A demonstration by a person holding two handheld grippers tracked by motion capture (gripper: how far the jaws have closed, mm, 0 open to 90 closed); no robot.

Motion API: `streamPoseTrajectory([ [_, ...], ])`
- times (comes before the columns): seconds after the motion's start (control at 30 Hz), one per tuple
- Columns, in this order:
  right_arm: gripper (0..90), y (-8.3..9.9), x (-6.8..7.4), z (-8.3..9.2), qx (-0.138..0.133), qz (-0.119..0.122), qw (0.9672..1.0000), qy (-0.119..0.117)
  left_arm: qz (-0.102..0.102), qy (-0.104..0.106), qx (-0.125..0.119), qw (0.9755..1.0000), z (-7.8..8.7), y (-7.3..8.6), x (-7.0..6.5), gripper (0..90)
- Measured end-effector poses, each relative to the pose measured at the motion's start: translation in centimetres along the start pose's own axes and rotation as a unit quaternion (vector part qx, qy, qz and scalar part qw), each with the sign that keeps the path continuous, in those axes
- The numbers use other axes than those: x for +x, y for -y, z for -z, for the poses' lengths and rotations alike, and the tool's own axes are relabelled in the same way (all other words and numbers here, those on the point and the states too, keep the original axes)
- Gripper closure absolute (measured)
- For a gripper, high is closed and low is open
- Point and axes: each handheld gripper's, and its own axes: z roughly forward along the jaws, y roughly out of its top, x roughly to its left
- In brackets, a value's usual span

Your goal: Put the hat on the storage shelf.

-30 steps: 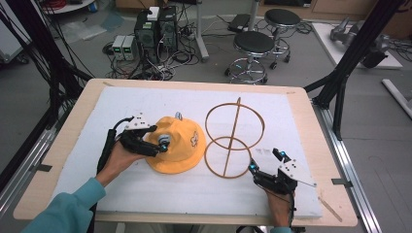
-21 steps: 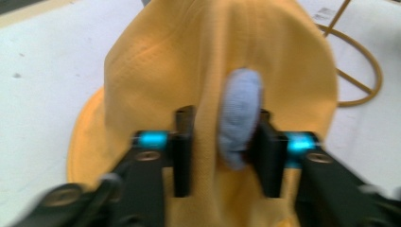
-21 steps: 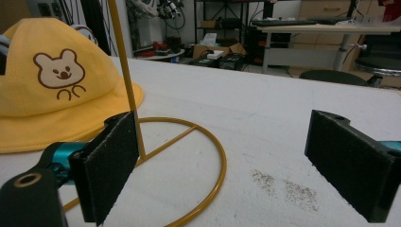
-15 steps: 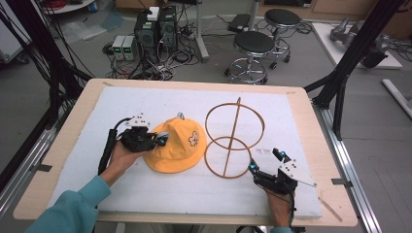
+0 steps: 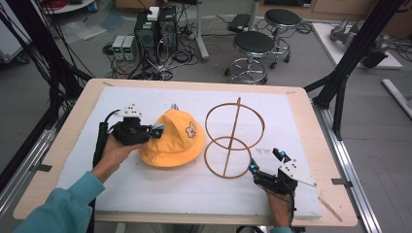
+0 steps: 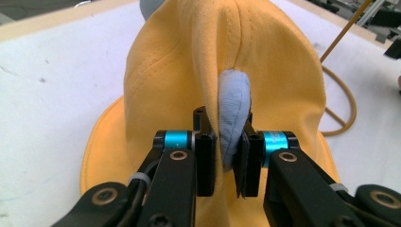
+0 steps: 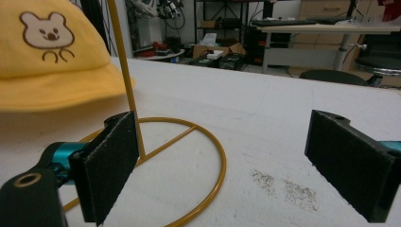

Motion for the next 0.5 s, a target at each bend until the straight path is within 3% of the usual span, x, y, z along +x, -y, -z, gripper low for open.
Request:
streamPoseTrajectory([
  [0.23,9.8,0.0,0.0,0.0,-0.001,-0.001,1.0000,0.001,0.000,-0.017,-0.024,0.9996,2.3,-2.1,0.4,80.5],
  [0.5,9.7,0.0,0.0,0.0,0.000,-0.003,1.0000,0.002,-0.015,-0.026,-0.047,0.9985,5.4,-6.0,0.0,80.6],
])
